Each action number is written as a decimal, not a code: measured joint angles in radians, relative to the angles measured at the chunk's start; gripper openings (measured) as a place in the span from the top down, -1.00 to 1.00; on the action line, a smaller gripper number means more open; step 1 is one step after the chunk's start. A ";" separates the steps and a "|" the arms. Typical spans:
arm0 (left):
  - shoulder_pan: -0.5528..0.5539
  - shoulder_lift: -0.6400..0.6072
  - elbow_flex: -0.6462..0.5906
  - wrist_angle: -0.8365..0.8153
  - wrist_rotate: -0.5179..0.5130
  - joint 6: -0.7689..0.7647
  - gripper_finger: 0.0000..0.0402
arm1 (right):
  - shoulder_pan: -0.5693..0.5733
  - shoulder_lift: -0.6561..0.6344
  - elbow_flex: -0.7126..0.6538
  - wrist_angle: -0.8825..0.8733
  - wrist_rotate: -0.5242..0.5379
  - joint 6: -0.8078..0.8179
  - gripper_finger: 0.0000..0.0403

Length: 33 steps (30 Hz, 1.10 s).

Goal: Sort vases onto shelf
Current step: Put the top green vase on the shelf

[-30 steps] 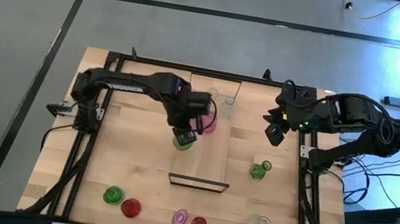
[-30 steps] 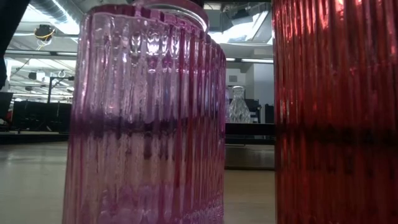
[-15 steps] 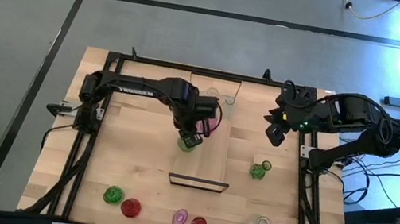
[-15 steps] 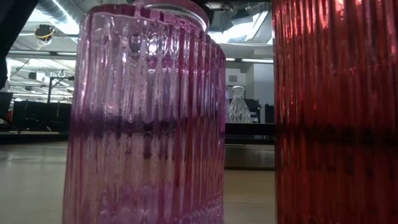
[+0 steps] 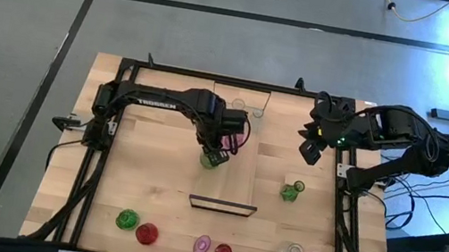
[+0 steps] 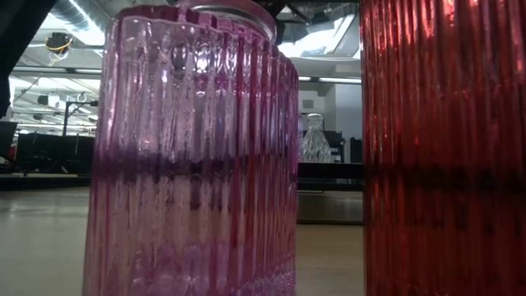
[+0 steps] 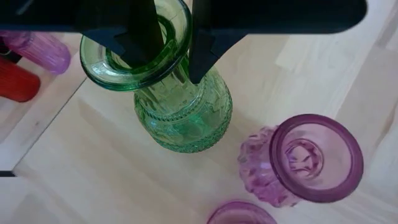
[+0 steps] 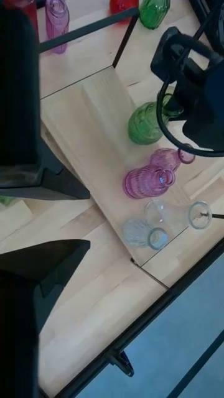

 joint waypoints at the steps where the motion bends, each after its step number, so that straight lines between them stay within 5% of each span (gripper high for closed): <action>1: 0.003 0.000 0.000 -0.001 0.005 0.000 0.76 | 0.000 0.000 0.000 0.000 0.002 0.000 0.52; 11: 0.006 0.000 0.000 -0.002 0.028 0.002 0.64 | 0.000 0.000 0.000 0.000 0.001 0.003 0.52; 33: 0.006 0.000 0.000 -0.002 0.061 0.001 0.68 | 0.001 0.000 0.000 0.001 -0.025 0.003 0.52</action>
